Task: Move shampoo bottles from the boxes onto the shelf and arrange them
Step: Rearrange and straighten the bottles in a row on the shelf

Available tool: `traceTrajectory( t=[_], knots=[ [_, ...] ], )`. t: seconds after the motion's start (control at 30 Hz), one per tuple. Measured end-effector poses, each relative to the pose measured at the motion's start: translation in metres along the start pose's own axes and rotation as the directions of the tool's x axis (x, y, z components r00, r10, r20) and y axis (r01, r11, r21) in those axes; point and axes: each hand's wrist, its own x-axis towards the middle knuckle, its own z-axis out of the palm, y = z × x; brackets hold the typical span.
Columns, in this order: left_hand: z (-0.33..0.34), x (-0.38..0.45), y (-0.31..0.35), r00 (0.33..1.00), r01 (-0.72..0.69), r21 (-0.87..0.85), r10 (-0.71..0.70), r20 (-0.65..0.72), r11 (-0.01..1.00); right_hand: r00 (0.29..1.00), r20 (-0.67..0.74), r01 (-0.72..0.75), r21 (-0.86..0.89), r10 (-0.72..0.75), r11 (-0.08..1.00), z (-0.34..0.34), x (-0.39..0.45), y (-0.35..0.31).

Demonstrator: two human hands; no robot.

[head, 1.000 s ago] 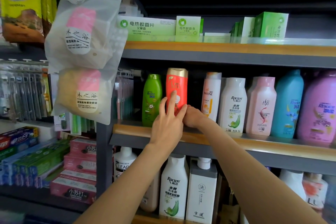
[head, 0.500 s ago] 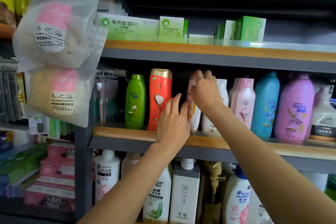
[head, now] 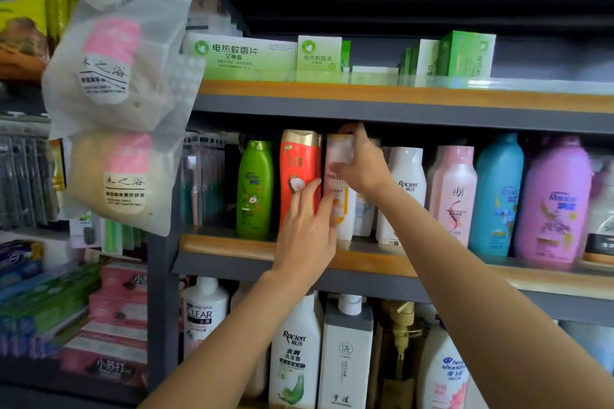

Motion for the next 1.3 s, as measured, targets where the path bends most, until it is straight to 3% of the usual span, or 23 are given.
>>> traceTrajectory(
  t=[0.13,0.3,0.4,0.47,0.57,0.67,0.77,0.9,1.2,1.3],
  knots=[
    [0.004,-0.004,0.007,0.999,0.004,-0.021,-0.003,0.038,1.000,0.992,0.127,-0.035,0.202,0.010,0.979,-0.006,-0.001,0.000],
    [0.011,-0.004,0.001,0.998,-0.061,0.048,0.061,-0.003,0.997,0.988,0.153,-0.073,0.255,0.034,0.964,-0.002,-0.003,0.011],
    [0.013,-0.005,-0.002,0.995,-0.093,0.090,0.094,-0.015,0.992,0.996,-0.002,-0.087,0.240,0.090,0.967,-0.007,-0.001,0.013],
    [0.014,-0.006,-0.003,0.995,-0.099,0.082,0.101,-0.021,0.992,0.989,-0.121,-0.069,0.117,0.083,0.991,-0.009,0.004,0.017],
    [0.017,-0.005,-0.002,0.992,-0.118,0.080,0.120,-0.026,0.990,0.995,-0.028,-0.095,-0.208,0.092,0.973,-0.007,0.008,0.022],
    [0.018,-0.005,-0.001,0.991,-0.129,0.093,0.131,-0.022,0.987,0.988,0.109,-0.042,-0.502,0.111,0.864,-0.003,0.008,0.023],
    [0.019,-0.005,-0.002,0.990,-0.135,0.105,0.138,-0.017,0.985,0.993,0.104,0.033,-0.690,0.054,0.723,0.003,0.013,0.031],
    [0.020,-0.005,-0.002,0.990,-0.139,0.123,0.142,-0.015,0.983,0.992,0.070,-0.028,-0.700,0.108,0.714,0.014,0.017,0.035],
    [0.021,-0.005,-0.002,0.989,-0.142,0.127,0.146,-0.021,0.982,0.998,0.008,-0.044,-0.696,0.069,0.717,0.011,0.017,0.022],
    [0.021,-0.005,-0.002,0.989,-0.144,0.123,0.148,-0.027,0.982,0.998,-0.038,-0.067,-0.635,0.055,0.770,0.008,0.019,0.019]
  ],
)
